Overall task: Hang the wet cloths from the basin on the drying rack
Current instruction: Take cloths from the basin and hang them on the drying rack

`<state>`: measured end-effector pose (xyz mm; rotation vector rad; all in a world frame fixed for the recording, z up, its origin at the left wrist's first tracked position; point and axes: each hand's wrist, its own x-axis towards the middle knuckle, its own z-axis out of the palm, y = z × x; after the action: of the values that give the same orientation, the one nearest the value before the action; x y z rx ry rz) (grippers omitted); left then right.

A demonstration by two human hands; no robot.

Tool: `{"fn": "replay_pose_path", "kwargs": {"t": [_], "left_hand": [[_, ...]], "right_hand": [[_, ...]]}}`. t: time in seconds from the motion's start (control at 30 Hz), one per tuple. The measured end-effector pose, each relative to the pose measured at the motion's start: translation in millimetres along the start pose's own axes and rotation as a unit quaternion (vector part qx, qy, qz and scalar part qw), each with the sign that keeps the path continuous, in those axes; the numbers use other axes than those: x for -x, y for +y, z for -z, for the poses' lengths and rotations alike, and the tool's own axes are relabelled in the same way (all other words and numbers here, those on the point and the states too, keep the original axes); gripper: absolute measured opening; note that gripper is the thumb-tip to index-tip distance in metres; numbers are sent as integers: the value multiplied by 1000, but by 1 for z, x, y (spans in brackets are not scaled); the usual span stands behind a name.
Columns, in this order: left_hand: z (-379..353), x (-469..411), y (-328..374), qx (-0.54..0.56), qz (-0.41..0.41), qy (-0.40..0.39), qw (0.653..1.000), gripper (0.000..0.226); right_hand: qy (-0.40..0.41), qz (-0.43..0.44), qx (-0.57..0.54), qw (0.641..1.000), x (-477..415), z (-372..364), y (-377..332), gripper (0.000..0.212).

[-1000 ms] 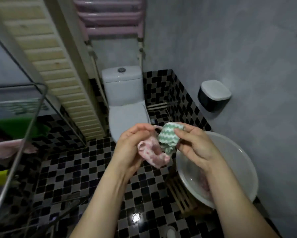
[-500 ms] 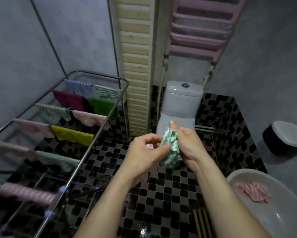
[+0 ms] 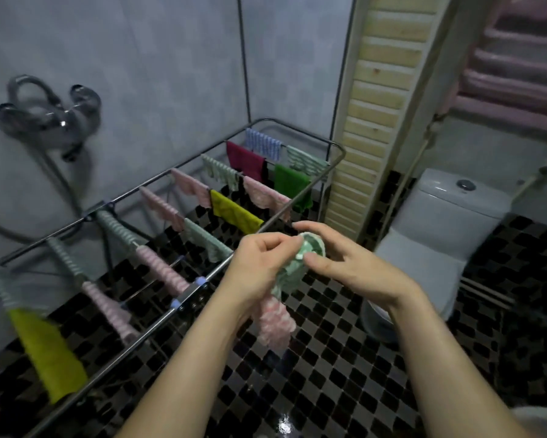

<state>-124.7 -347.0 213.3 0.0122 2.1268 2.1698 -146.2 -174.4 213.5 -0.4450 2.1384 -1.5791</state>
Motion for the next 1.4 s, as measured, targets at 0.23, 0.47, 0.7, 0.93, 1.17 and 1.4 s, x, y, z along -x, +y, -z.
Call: {"fn": "replay_pose_path", "kwargs": {"t": [0.23,0.47,0.7,0.93,1.17,1.4], "left_hand": [[71,38,17,-130,0,137,982,15],[161,106,41,-140,-32,273,951,7],[258,178,51,-117,9,361,925,17],[351,215,43,-221,42,398,890,11],[425,228,23,-274,63,418,864,42],[457,224,7,-191,71,422,883,72]], "right_hand": [[-132,64,18,989,-46,-55,-37,34],[-143,84,72,984,-105,-138,-73,29],[-187,53,-138,971,-134,-238,-109,33],[-339,214,29,916,-146,-375,-132,39],[-156,266,169,936,-172,-441,-129,15],[-259,105,-63,958,-207,-452,-128,16]]}}
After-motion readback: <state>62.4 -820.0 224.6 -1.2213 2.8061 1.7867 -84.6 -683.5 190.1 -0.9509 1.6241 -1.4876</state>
